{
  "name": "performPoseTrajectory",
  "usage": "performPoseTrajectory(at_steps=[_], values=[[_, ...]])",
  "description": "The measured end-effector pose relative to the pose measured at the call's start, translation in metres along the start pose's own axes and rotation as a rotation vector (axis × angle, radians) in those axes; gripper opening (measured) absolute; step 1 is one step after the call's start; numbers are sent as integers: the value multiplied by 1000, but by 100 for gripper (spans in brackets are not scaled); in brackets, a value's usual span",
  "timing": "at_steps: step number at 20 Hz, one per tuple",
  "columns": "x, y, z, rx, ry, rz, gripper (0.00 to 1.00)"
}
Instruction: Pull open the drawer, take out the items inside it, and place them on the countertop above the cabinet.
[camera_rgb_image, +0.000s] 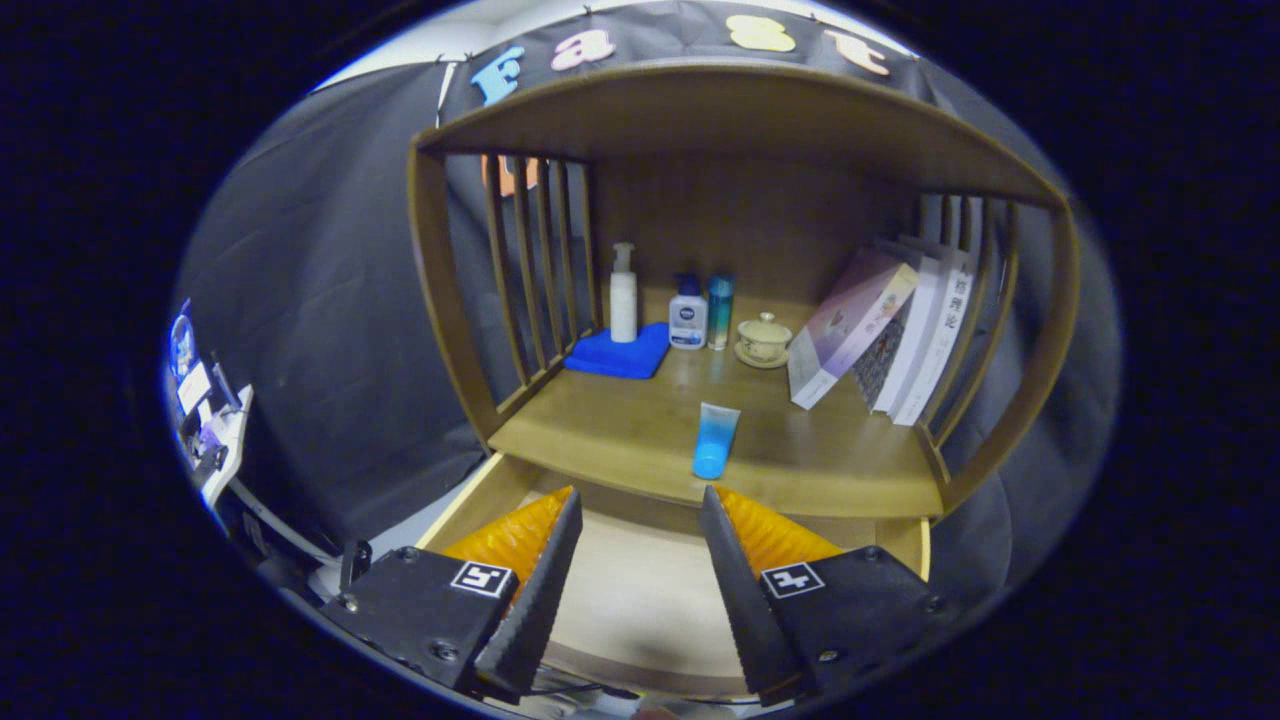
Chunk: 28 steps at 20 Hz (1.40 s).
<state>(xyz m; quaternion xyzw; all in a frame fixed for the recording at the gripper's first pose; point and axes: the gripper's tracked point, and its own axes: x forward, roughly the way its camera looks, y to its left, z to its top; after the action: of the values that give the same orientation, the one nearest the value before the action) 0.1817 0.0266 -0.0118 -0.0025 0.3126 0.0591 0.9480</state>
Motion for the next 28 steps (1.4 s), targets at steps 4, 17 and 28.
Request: performPoseTrajectory(at_steps=[4,17,28], values=[[-32,14,-20,-28,-182,8,80],[-69,12,-164,13,-345,-146,92],[-22,4,-247,80,-300,-270,91]])
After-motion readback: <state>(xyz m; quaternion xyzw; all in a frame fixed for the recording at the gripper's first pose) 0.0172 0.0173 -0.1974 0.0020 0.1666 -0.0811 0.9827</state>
